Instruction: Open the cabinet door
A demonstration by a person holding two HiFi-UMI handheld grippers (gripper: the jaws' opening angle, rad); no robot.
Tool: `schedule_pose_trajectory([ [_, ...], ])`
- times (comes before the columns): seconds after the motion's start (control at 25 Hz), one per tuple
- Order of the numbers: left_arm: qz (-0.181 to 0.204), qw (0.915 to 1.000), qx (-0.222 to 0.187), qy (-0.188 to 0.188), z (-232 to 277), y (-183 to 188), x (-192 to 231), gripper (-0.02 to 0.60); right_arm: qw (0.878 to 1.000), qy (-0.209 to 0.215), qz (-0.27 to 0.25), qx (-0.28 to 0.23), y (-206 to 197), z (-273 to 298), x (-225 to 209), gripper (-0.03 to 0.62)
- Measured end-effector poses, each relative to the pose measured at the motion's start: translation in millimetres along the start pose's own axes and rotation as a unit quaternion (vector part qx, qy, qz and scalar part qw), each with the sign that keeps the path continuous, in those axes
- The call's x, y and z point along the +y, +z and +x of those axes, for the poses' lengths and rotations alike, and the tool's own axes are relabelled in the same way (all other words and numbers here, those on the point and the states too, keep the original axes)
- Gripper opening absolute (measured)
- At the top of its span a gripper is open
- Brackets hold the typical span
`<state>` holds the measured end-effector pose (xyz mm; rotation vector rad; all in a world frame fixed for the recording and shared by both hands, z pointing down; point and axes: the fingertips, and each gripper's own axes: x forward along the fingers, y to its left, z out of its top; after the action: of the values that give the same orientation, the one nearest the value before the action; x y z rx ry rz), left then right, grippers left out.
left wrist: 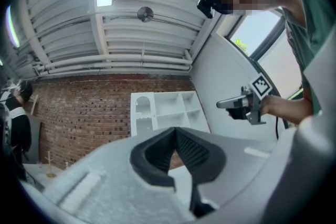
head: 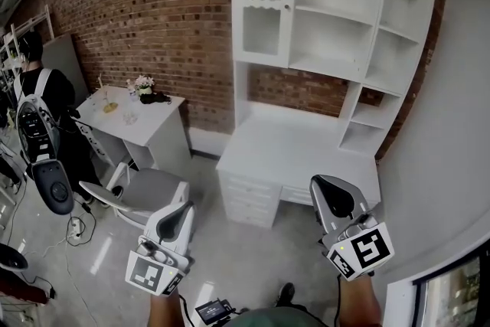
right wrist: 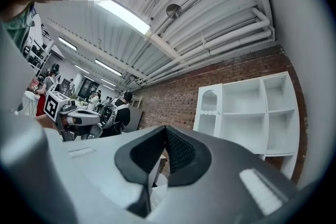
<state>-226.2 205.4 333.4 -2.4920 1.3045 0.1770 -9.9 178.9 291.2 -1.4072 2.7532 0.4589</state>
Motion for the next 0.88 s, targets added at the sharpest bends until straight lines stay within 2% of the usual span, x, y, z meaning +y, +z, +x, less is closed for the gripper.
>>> schedule_pose_trajectory([
  [0.28,0.012,0.9998,0.012,0.011,28,-7,4,0.002,1.000,0.018,0.007,-0.010,-11,21,-26,0.006],
  [0.64,0.020,0.9991,0.024,0.028,86,-23,-1,0.002,0.999,0.040,0.019,-0.023,-32,46,-85,0.006],
  [0.88,0.013,0.9975,0.028,0.063,120,-39,-14,0.002,0.997,0.071,0.022,-0.022,-54,60,-126,0.006],
])
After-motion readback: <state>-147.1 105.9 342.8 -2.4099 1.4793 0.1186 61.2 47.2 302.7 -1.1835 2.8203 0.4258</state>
